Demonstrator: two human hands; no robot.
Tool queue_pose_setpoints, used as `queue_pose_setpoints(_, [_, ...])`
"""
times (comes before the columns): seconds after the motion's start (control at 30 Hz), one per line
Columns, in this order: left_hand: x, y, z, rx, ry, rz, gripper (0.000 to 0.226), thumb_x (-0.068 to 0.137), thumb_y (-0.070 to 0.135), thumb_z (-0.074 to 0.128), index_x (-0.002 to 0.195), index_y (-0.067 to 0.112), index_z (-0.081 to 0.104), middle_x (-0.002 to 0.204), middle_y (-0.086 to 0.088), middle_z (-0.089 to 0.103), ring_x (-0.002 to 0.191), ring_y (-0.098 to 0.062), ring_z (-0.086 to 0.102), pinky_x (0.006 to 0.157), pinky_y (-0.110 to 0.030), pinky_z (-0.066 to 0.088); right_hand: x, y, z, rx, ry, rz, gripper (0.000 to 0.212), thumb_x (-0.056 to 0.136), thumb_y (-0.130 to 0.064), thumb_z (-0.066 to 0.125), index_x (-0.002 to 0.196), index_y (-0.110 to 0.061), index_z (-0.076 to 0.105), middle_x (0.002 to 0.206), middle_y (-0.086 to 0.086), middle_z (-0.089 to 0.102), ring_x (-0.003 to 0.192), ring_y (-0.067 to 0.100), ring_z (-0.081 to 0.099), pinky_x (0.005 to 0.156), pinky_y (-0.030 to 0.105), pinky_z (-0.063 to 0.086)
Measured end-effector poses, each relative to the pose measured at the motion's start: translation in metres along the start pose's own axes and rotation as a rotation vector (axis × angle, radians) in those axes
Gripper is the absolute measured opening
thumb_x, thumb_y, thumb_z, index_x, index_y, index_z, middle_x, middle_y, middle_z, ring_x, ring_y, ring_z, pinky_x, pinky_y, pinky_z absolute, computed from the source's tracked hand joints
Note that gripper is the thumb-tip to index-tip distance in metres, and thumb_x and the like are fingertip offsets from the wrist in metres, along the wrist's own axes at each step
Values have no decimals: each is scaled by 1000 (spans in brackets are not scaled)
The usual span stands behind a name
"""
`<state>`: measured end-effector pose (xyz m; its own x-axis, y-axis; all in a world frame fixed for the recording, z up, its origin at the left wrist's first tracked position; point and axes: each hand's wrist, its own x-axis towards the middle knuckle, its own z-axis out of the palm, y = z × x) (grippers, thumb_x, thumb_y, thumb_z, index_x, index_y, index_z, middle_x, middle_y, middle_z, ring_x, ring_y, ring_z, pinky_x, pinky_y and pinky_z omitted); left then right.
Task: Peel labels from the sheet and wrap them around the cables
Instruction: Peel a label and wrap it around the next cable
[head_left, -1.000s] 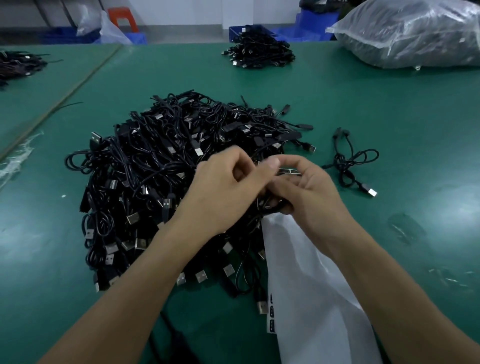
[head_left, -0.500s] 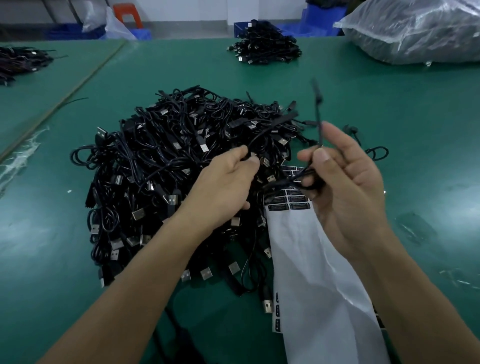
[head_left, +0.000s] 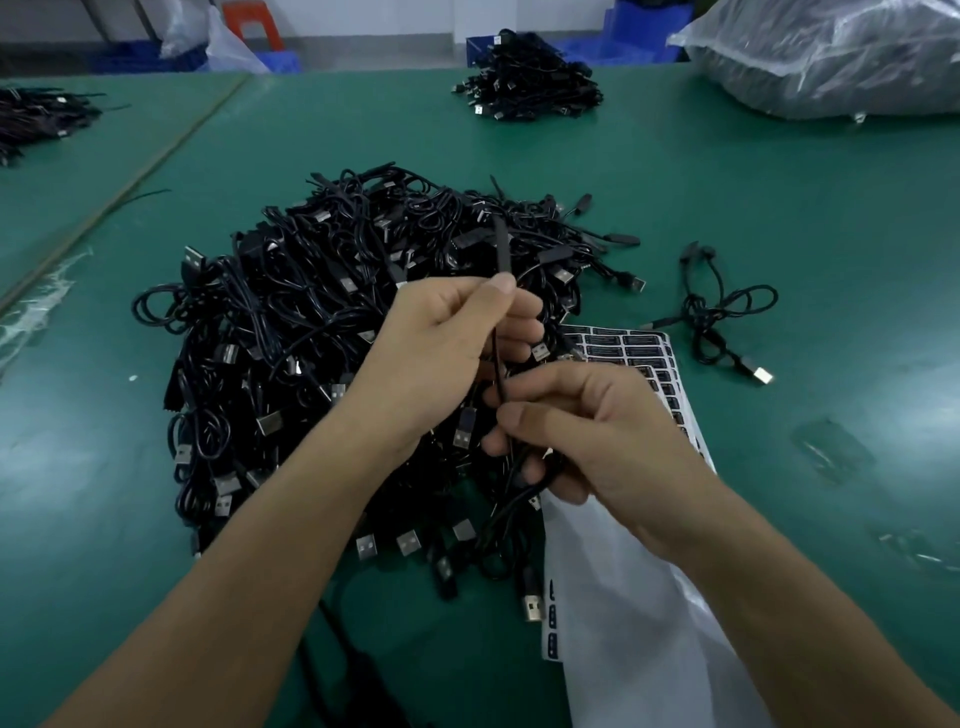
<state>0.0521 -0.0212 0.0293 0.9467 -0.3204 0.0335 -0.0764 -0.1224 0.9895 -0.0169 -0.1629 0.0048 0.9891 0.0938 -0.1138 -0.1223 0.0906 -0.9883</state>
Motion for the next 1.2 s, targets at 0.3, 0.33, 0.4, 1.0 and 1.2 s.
queue_pose_setpoints(0.3, [-1,2,1,-1,123,124,27,108,18,42,102,19,69,51,9,36,43,-6,32,41,-23,39,6,-6,-45,-377,413,-24,12,95,-29,65,88,-26,74,81,-9,75,75,8,69,64,25,56])
queue_pose_setpoints(0.33, [-1,2,1,-7,131,102,28,108,19,41,103,21,68,52,9,33,42,-6,28,40,-21,31,6,-5,-56,-512,509,-38,12,94,-31,65,85,-28,72,78,-11,73,76,6,68,71,27,56])
queue_pose_setpoints(0.4, [-1,3,2,36,127,108,26,107,25,42,102,24,67,53,12,34,41,-4,27,41,-16,25,5,-4,-70,-728,610,-22,8,94,-31,65,87,-30,69,86,-16,70,86,5,64,78,25,48])
queue_pose_setpoints(1.0, [-8,-34,56,1064,50,321,32,99,46,15,86,25,35,75,5,59,66,-29,58,59,-37,31,10,-2,-79,-380,397,251,63,81,-40,78,103,15,56,79,7,46,70,22,39,71,37,33])
queue_pose_setpoints(1.2, [0,-42,58,889,133,262,42,87,56,58,71,31,28,73,17,64,60,-5,53,50,-25,26,11,0,-75,-322,374,158,4,87,-8,72,87,-5,75,78,14,75,59,24,66,61,32,53])
